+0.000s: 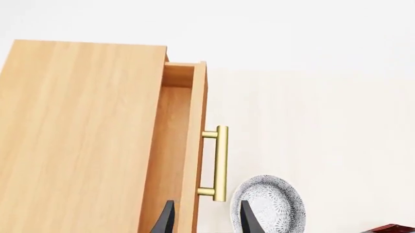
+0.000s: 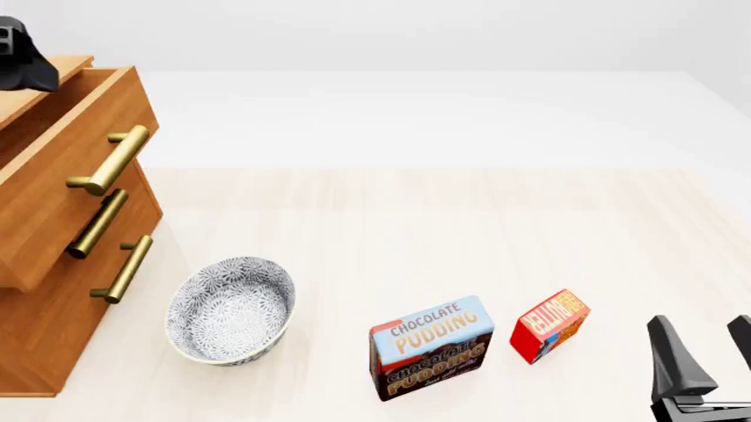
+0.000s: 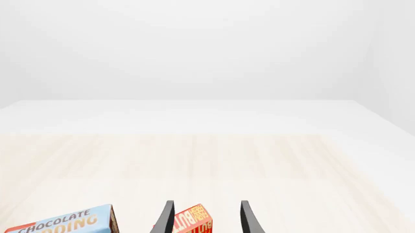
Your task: Put the butter at the back in the top drawer of the cabinet and close it.
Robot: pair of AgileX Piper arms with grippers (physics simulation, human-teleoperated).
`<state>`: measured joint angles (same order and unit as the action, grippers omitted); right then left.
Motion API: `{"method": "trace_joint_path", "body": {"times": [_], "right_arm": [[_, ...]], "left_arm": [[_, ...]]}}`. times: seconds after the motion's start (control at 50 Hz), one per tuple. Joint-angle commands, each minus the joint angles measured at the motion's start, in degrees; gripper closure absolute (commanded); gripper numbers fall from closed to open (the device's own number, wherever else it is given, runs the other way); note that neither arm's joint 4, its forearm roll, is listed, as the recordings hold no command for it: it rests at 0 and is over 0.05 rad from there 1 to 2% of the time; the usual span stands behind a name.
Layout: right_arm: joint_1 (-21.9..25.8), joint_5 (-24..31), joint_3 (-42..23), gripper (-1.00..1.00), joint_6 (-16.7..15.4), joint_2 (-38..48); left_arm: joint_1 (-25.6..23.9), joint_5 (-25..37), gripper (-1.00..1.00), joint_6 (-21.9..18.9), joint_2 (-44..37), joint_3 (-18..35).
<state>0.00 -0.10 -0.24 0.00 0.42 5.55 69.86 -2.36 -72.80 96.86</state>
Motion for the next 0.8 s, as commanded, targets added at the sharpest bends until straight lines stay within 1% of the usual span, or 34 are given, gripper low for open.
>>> {"method": "trace_joint_path", "body": {"times": [0.02, 0.42, 0.8], "right_arm": [[0.0, 0.0, 0.0, -1.0, 0.0, 0.0], [0.0, 0.0, 0.0, -1.0, 0.0, 0.0], [0.0, 0.0, 0.0, -1.0, 0.0, 0.0]], "left_arm": [[0.0, 0.0, -1.0, 0.1, -1.0, -0.2], [0.9, -0.3, -1.0, -0.3, -1.7, -1.1], [1.5, -1.2, -1.0, -0.5, -2.1, -3.0]]}}
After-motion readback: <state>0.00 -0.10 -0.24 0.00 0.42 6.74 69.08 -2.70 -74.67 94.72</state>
